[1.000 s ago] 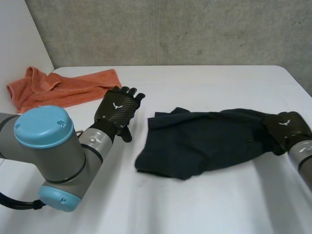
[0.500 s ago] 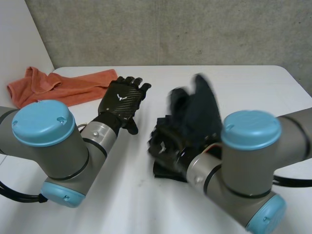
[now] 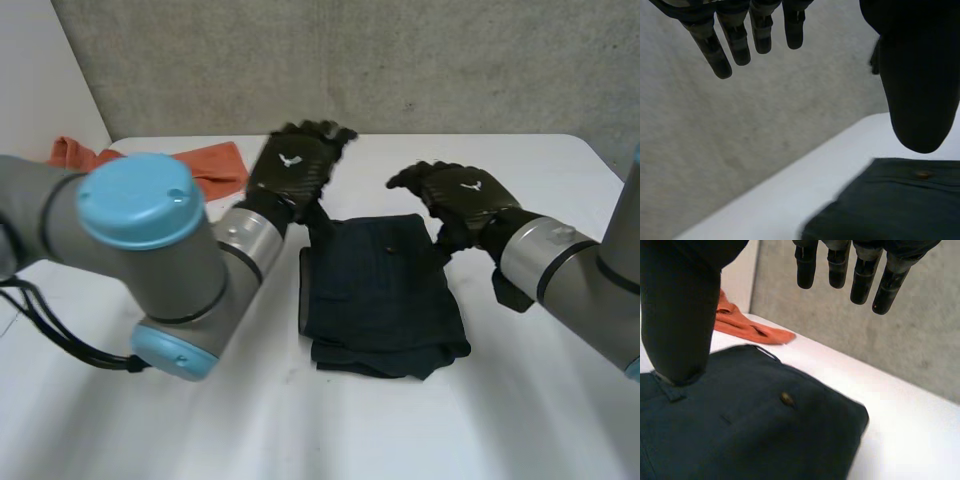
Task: Fold the laundry.
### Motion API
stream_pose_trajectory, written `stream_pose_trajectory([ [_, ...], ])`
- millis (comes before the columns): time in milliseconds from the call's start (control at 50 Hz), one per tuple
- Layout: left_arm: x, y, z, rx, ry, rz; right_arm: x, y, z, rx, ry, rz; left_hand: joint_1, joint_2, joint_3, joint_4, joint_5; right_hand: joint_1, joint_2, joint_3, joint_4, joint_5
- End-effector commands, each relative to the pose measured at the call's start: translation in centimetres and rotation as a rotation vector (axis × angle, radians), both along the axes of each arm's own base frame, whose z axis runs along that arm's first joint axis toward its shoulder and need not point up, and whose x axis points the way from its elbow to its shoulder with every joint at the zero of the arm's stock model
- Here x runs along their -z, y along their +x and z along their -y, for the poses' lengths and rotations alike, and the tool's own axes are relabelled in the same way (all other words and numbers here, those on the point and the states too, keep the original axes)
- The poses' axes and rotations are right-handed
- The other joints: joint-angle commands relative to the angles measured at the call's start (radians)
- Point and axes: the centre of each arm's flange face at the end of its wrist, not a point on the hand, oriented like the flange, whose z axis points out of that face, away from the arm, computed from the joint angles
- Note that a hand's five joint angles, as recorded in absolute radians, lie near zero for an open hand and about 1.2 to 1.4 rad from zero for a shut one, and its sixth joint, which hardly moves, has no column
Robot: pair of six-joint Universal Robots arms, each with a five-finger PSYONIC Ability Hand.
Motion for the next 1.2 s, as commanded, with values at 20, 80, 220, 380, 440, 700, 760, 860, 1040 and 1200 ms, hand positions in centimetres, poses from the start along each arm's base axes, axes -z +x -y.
stream_pose_trajectory([
  [20, 5.0, -3.0, -1.4, 0.069, 0.17, 0.117, 3.4, 0.1, 2.2, 0.045, 0.091, -0.071, -0.01, -0.013, -0.02, -0.011, -0.028, -0.026, -0.045, -0.04, -0.059, -0.07],
  [80, 6.4, -3.4, -1.4, 0.063, 0.208, 0.153, 5.1, 0.2, 3.5, 0.073, 0.116, -0.094, -0.001, -0.004, -0.011, -0.002, -0.019, -0.026, -0.045, -0.04, -0.059, -0.07],
  [220, 9.9, -2.6, -1.0, -0.015, 0.283, 0.269, 8.3, 0.8, 4.8, 0.042, 0.117, -0.223, 0.034, 0.031, 0.024, 0.033, 0.016, -0.026, -0.045, -0.04, -0.059, -0.07],
  [380, 11.8, -1.7, -1.5, -0.003, 0.257, 0.417, 11.3, 0.7, 5.5, 0.01, 0.091, -0.387, 0.031, 0.029, 0.022, 0.03, 0.013, -0.026, -0.045, -0.04, -0.059, -0.07],
  [440, 12.0, -1.6, -1.8, 0.008, 0.256, 0.433, 11.2, 0.5, 5.7, 0.027, 0.075, -0.412, 0.019, 0.017, 0.01, 0.018, 0.001, -0.026, -0.045, -0.04, -0.059, -0.07],
  [700, 4.0, -1.5, -2.2, 0.024, 0.132, 0.307, 5.7, -0.3, 5.1, 0.127, -0.04, -0.218, -0.019, -0.021, -0.028, -0.02, -0.037, -0.026, -0.045, -0.04, -0.059, -0.07],
  [760, 1.4, -0.7, -2.3, 0.042, 0.099, 0.268, 3.6, -1.0, 4.0, 0.176, -0.048, -0.118, -0.019, -0.021, -0.028, -0.02, -0.037, -0.026, -0.045, -0.04, -0.059, -0.07],
  [860, -4.0, 2.0, -2.6, 0.112, 0.048, 0.164, 2.1, -3.2, 2.8, 0.269, -0.008, -0.021, -0.019, -0.021, -0.028, -0.02, -0.037, -0.026, -0.045, -0.04, -0.059, -0.07],
  [1040, -7.6, 3.8, -4.6, 0.304, 0.111, 0.06, 6.1, -5.2, 0.1, 0.31, 0.179, -0.039, -0.016, -0.018, -0.025, -0.017, -0.034, -0.026, -0.045, -0.04, -0.059, -0.07],
  [1200, -7.9, 4.6, -4.8, 0.312, 0.163, 0.069, 10.0, -4.8, -0.6, 0.31, 0.258, -0.016, -0.019, -0.021, -0.028, -0.02, -0.037, -0.026, -0.045, -0.04, -0.059, -0.07],
])
